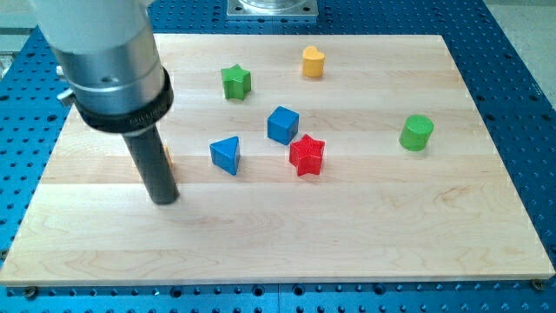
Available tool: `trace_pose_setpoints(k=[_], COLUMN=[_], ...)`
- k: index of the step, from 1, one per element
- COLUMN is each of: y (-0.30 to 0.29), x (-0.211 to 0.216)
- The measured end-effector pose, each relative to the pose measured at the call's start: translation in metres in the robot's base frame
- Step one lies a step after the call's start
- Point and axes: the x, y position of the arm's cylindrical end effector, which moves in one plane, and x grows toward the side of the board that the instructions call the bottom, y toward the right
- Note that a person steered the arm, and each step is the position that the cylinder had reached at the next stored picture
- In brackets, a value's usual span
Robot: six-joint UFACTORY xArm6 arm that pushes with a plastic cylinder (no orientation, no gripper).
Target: Push the blue and the red blocks together
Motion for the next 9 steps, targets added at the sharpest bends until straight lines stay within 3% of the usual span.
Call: trace_pose_setpoints(k=[1, 3, 4, 5, 6, 7, 8, 9], y=[0.03, 0.095, 0.087, 0.13, 0.107, 0.002, -0.106, -0.149], x=[-0.038, -0.035, -0.019, -0.05, -0.087, -0.089, -0.131, -0.209])
